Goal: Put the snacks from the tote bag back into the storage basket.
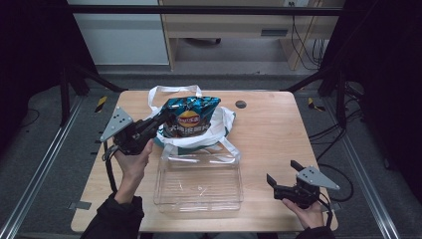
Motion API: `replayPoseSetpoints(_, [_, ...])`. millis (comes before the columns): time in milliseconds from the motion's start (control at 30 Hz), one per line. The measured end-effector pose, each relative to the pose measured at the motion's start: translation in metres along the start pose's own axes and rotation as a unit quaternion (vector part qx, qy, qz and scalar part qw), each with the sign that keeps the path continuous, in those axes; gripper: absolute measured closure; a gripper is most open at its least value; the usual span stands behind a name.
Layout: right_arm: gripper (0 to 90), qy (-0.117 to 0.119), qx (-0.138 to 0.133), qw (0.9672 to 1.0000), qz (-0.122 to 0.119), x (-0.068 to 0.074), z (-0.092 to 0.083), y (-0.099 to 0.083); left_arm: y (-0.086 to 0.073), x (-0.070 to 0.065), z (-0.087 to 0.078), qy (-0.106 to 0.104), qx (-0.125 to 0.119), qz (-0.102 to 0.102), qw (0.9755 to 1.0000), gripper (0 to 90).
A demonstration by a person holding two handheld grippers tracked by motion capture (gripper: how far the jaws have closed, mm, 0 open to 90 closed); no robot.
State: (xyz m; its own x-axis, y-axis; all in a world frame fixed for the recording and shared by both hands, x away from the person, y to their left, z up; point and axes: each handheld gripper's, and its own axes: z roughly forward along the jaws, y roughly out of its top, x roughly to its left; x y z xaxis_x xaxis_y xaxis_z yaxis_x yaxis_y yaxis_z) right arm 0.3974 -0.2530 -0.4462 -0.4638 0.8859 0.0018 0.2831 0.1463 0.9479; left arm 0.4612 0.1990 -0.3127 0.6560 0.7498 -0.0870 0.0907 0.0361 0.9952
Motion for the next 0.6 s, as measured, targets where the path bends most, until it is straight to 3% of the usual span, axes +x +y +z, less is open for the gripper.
replayPoseSetpoints(233, [4.3,0.000,-0.002,1.0000,0.000,0.000,-0.001,0.000,0.003,-0.014,-0.008,-0.016,-0.005,0.005,0.9999,90.0])
replayPoseSetpoints(600, [4.3,0.000,-0.003,1.0000,-0.004,0.000,-0.002,0.000,0.001,-0.030,-0.021,-0.029,0.011,0.003,0.9995,90.0])
